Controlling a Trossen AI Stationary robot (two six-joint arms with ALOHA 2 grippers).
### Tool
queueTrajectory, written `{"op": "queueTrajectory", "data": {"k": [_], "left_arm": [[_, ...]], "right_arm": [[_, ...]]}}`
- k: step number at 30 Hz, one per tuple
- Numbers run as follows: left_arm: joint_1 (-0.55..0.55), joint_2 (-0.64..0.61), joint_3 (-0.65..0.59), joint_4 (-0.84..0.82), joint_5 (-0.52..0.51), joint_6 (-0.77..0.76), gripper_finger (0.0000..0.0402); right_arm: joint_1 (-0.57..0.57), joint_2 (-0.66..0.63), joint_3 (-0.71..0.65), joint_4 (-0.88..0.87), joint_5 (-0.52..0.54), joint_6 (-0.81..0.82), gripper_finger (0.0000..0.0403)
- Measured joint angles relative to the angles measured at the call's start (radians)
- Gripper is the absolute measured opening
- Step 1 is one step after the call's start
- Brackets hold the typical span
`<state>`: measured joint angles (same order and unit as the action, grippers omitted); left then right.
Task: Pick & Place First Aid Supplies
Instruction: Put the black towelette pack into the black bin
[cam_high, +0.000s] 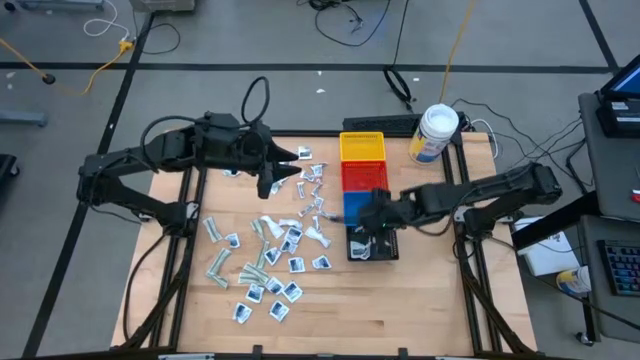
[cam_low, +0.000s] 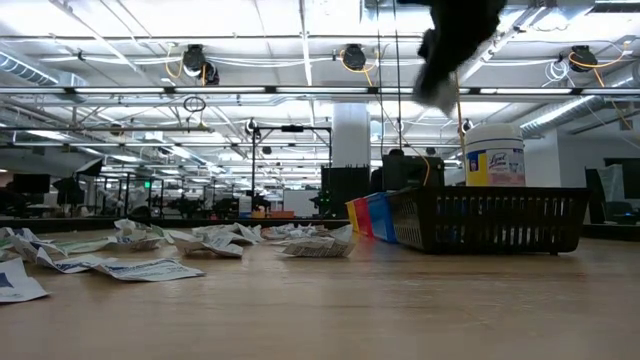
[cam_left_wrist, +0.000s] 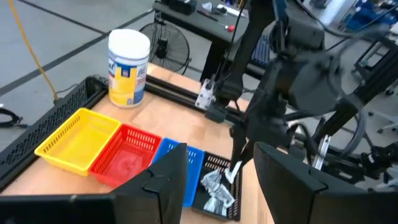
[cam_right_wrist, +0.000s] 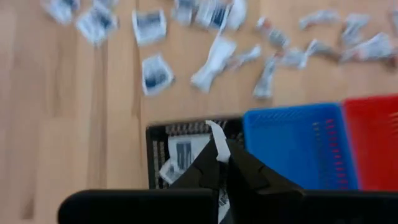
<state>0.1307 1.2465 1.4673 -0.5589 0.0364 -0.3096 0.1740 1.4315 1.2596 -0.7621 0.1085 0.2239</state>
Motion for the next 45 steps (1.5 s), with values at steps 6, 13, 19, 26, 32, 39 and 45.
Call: {"op": "queueTrajectory", "data": {"k": [6,13,19,26,32,39,45], "left_arm": [[0.0,0.0,0.0,-0.072,0.0,-0.013,0.0191],[0.0,0.0,0.0,-0.109,0.0,-0.019,0.0191],[0.0,0.0,0.0,-0.106,-0.002,-0.022,0.0191],[0.0,0.0,0.0,-0.103,-0.011,-0.04,0.0191],[0.0,0.0,0.0,-0.099,-0.011,-0.04,0.0191],[0.0,0.0,0.0,-0.097,-0.019,-0.053,0.0191],[0.0,0.0,0.0,-0.096,-0.021,-0.069,0.0191]], "right_arm": [[0.023,0.0,-0.191,0.152,-0.002,0.0,0.0001],[0.043,0.001,-0.301,0.239,-0.007,0.0,0.0034],[0.042,-0.004,-0.305,0.256,-0.055,0.0,0.0132],[0.023,-0.081,-0.253,0.398,-0.027,-0.022,0.0242],[-0.039,-0.103,-0.105,0.475,-0.027,-0.014,0.0258],[-0.105,-0.103,0.099,0.534,-0.028,-0.063,0.0256],[-0.159,-0.103,0.214,0.55,-0.029,-0.092,0.0256]]}}
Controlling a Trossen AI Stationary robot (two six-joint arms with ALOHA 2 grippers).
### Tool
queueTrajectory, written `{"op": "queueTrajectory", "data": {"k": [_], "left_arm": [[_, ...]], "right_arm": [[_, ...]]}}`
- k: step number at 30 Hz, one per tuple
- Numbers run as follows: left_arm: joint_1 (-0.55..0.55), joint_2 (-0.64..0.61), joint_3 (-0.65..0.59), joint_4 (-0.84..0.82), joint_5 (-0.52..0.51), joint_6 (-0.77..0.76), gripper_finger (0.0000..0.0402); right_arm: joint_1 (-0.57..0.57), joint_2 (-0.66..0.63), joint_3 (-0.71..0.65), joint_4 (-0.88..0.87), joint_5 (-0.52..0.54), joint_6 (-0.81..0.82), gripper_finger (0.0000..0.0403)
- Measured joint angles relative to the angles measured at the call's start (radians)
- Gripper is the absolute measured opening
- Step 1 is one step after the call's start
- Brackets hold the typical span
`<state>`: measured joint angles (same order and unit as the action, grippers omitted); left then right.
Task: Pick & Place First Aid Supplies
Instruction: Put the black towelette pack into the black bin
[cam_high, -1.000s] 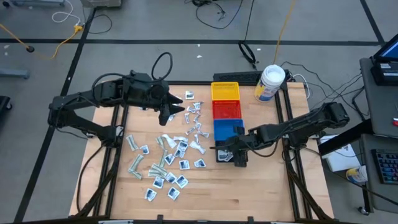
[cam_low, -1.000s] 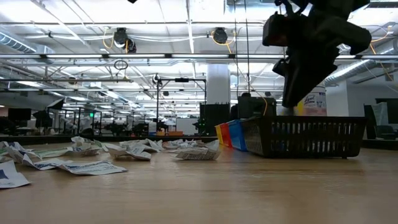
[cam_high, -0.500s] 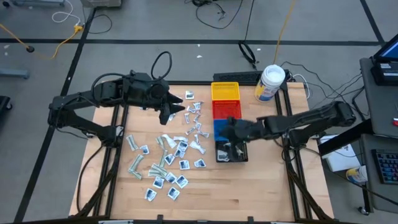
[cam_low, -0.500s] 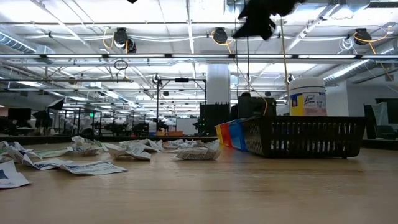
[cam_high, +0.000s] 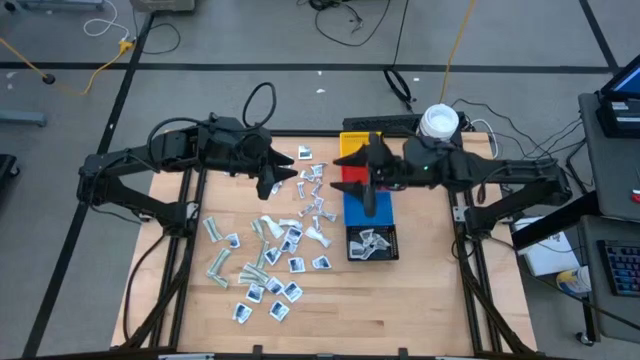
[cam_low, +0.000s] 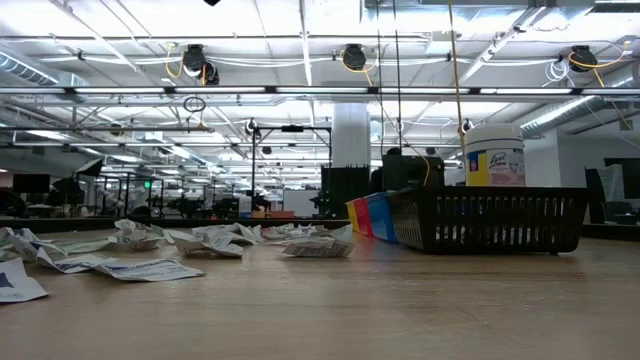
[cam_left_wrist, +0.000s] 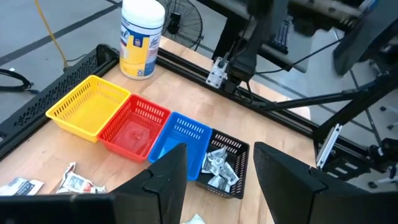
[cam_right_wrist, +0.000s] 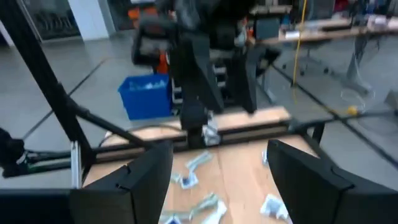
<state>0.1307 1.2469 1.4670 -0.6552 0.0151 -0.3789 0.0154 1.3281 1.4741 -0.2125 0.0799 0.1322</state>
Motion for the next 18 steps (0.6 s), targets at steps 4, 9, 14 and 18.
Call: {"op": "queueTrajectory", "data": {"k": [4,9,14,18], "left_arm": [[0.0,0.0,0.0,-0.006,-0.009,-0.049,0.0191],[0.033,0.0,0.0,-0.091,-0.066,-0.173,0.0191],[0.119,0.016,-0.001,-0.235,-0.022,-0.25,0.0191],[0.231,0.044,-0.001,-0.346,0.054,-0.278,0.0191]], "right_arm": [[-0.009,0.0,0.004,0.035,-0.003,-0.025,0.0256],[-0.009,0.0,0.004,0.015,-0.005,-0.056,0.0256],[-0.009,0.001,0.004,0.013,-0.006,-0.074,0.0256],[-0.009,0.001,0.004,0.013,-0.016,-0.084,0.0256]]}}
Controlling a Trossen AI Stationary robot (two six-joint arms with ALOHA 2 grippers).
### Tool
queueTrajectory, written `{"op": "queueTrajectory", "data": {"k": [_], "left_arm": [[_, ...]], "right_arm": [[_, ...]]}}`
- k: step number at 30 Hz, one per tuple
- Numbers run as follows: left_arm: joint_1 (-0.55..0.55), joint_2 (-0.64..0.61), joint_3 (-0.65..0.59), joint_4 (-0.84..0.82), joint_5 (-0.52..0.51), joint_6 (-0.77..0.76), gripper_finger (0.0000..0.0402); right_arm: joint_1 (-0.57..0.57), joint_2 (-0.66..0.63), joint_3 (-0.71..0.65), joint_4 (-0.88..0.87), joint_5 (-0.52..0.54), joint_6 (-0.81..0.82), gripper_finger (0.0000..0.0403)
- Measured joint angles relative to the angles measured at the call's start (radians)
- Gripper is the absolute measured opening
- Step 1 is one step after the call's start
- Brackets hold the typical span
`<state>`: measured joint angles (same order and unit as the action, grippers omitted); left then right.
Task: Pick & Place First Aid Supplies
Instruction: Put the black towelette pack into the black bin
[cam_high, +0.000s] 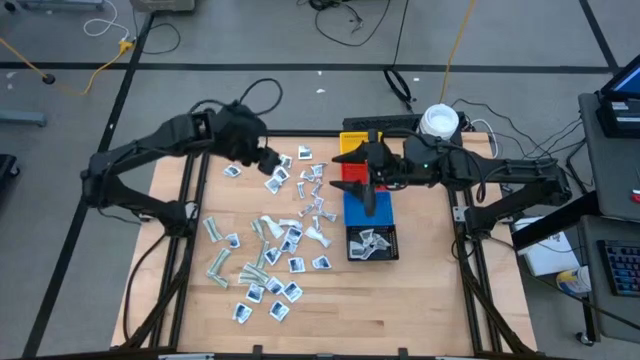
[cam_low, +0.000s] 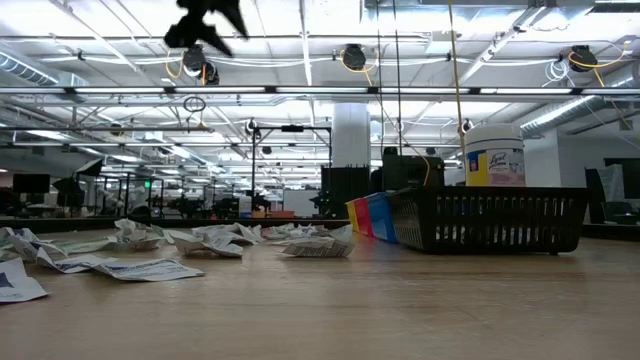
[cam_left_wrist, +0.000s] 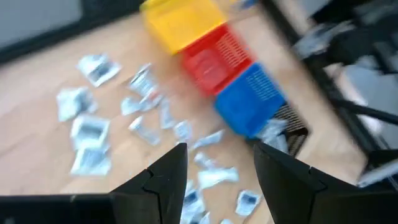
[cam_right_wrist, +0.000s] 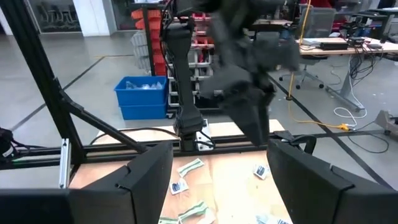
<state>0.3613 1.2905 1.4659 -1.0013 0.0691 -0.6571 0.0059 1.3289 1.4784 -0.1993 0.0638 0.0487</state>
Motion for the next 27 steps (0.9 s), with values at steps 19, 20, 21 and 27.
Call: {"op": "queueTrajectory", "data": {"k": [19,20,21,27], "left_arm": [[0.326,0.338,0.282,-0.466,0.027,0.306,0.0191],[0.325,0.356,0.302,-0.485,0.02,0.319,0.0191],[0.324,0.37,0.315,-0.503,0.01,0.332,0.0191],[0.296,0.399,0.309,-0.512,0.003,0.35,0.0191]], "right_arm": [[0.0,0.0,0.0,0.008,-0.042,-0.035,0.0256],[0.0,0.0,0.0,0.008,-0.042,-0.035,0.0256],[0.0,0.0,0.0,0.008,-0.042,-0.035,0.0256],[0.0,0.0,0.0,0.008,-0.042,-0.035,0.0256]]}}
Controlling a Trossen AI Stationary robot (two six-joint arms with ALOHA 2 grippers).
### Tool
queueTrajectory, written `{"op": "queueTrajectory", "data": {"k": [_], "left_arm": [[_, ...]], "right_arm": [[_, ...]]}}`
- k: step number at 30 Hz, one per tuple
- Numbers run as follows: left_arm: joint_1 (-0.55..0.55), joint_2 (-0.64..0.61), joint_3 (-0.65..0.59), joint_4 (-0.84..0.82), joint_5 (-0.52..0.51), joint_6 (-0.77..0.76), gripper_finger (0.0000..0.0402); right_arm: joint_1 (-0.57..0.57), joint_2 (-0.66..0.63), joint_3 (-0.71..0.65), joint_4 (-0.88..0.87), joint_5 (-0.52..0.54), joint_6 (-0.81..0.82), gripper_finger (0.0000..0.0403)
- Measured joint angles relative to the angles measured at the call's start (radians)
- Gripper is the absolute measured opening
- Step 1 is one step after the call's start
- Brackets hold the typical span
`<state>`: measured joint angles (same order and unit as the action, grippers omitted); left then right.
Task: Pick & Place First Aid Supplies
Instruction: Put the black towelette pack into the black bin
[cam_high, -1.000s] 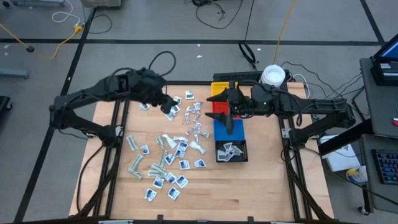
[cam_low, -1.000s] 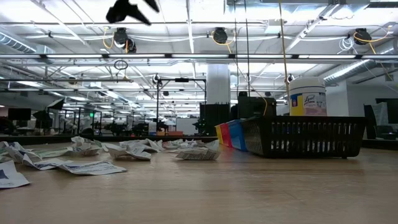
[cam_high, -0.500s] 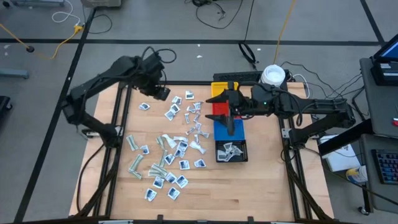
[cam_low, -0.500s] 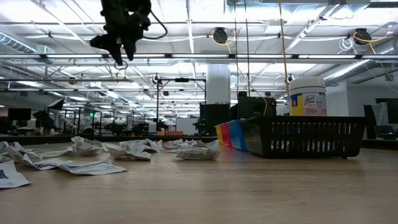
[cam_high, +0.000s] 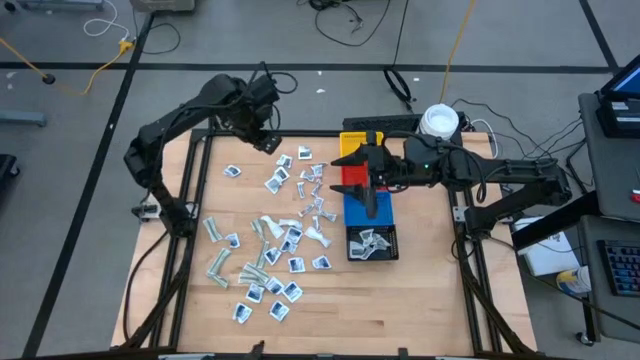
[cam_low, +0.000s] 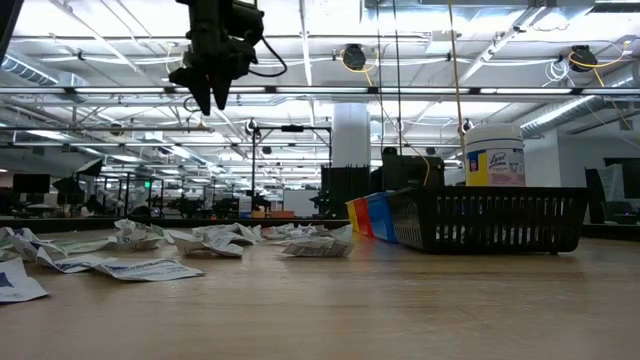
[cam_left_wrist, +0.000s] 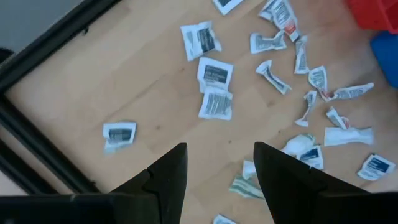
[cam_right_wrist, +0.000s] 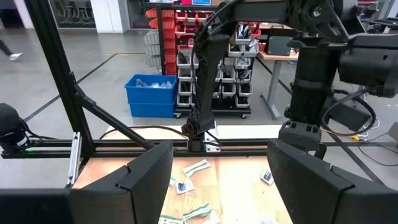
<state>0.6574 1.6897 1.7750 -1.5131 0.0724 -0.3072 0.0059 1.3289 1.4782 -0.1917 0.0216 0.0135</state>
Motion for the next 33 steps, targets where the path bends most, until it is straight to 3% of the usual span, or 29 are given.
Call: {"op": "queueTrajectory", "data": {"k": [7,22,33], "left_arm": [[-0.093,0.0,-0.127,0.105,-0.126,0.013,0.0191],[-0.145,0.0,-0.561,0.541,-0.137,-0.028,0.0191],[-0.177,0.0,-0.76,0.82,-0.152,-0.032,0.0191]], "right_arm": [[0.0,0.0,0.0,0.0,0.001,0.0,0.0256],[0.0,0.0,0.0,-0.008,0.003,-0.011,0.0256],[0.0,0.0,0.0,-0.008,0.007,-0.008,0.0256]]}}
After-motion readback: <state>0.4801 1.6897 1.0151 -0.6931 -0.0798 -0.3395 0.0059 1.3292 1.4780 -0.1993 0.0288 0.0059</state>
